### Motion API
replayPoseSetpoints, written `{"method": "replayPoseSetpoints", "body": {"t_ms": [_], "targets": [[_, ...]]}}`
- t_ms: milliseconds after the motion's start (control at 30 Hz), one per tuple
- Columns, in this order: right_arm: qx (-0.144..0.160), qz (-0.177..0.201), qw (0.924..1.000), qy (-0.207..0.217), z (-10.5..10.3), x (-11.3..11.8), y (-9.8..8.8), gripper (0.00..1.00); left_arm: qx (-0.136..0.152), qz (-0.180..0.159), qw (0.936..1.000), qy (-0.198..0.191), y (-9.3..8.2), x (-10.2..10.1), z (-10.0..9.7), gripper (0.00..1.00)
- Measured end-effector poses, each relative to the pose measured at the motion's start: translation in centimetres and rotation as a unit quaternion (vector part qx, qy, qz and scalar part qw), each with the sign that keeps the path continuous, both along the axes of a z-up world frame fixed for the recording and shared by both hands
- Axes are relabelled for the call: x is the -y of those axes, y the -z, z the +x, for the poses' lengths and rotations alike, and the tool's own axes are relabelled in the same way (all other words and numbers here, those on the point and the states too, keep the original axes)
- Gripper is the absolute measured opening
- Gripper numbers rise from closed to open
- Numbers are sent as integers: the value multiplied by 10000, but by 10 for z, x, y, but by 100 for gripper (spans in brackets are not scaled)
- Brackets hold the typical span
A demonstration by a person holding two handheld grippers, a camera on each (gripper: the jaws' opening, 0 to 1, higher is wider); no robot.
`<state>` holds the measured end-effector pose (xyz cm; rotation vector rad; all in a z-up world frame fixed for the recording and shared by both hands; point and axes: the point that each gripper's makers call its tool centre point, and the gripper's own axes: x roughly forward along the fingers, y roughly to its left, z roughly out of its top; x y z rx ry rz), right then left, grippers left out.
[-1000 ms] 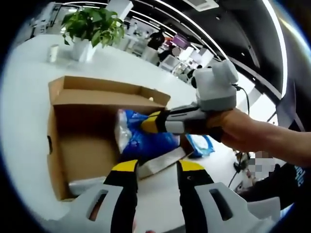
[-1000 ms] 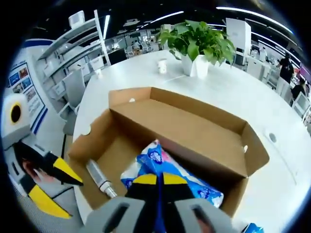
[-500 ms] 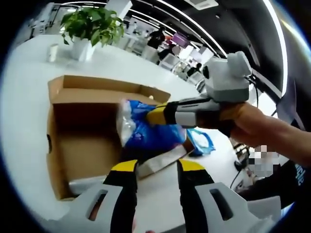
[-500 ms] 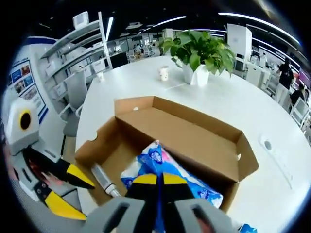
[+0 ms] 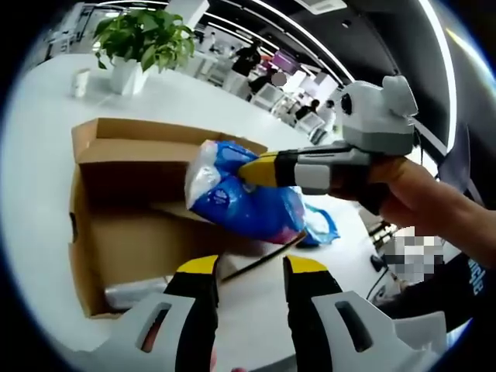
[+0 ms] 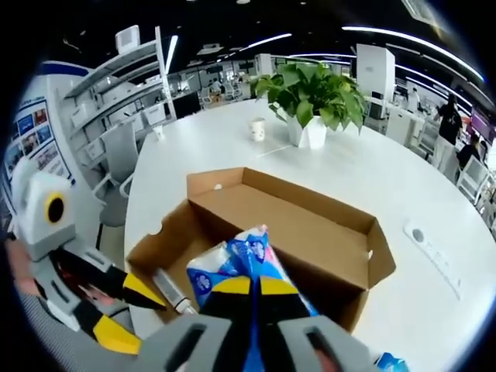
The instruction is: Operate the shoe box by opening the lid, removing the specified soft item, and placing it in the target area until the item is outside and the box remains undamaged.
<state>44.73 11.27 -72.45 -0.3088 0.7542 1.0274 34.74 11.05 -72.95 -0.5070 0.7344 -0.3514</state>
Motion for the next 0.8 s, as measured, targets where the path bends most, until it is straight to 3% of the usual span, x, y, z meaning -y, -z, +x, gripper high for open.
{"method": "replayPoseSetpoints", "body": {"t_ms": [433, 800], "targets": [[160, 45, 9998, 64, -6, 7, -25, 0, -6, -75, 10000, 7, -1, 2, 0, 32], [244, -48, 9997, 80, -9, 19, -35, 0, 12, -84, 9999, 81, -3, 5, 0, 32]]}}
